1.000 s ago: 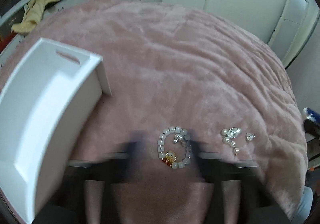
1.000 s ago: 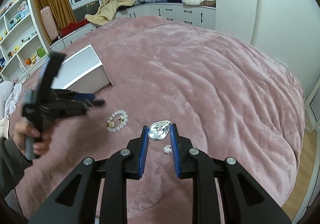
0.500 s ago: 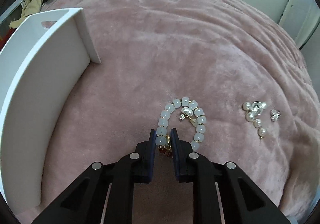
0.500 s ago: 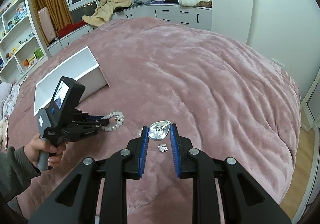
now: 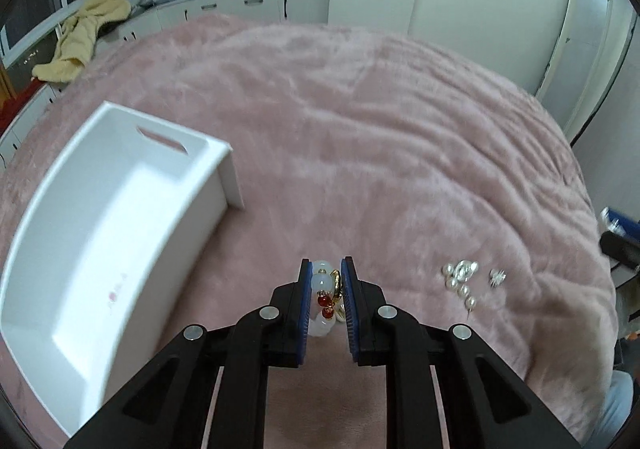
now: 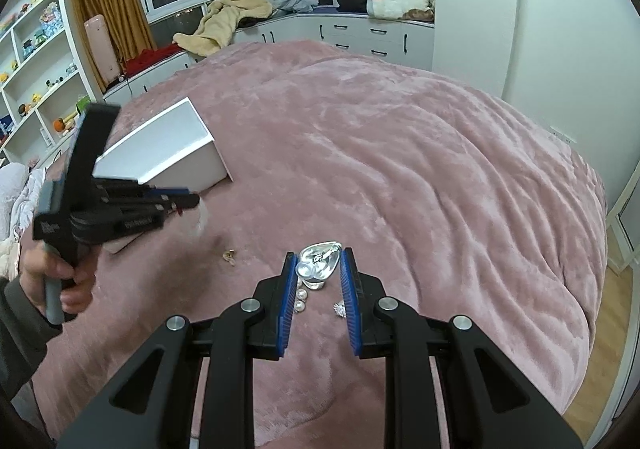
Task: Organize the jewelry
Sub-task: 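Carry the bracelet and heart pendant over the white tray and open both grippers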
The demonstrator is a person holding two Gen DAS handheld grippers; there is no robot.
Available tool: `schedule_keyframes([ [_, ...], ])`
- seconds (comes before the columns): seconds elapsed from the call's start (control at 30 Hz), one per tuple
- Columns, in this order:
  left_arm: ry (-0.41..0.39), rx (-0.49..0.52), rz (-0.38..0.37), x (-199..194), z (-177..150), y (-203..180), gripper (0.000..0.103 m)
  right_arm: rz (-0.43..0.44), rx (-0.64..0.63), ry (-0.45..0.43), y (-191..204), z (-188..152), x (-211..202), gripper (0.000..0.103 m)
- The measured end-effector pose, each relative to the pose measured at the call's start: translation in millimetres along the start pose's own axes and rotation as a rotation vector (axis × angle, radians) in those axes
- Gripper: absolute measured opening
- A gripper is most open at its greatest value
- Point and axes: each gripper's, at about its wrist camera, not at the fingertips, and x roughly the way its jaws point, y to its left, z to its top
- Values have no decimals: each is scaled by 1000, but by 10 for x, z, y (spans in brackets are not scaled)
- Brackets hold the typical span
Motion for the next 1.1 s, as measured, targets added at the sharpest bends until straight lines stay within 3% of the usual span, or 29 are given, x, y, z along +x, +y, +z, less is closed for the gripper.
schedule_keyframes([
  [0.3,-77,-17,43,-471,214,253,20,25,-42,-18,192,206,47,22],
  [0.5,-104,-61,102,-718,263,644,20,54,-79,-27,421,416,163,23],
  [0.8,-105,-110,179,-989,193,1251,20,179,-142,-37,1068,930,615,22],
  [1.1,-39,-197,233,-895,-104,1802,20,273,-297,38,2125,1370,1370,22],
])
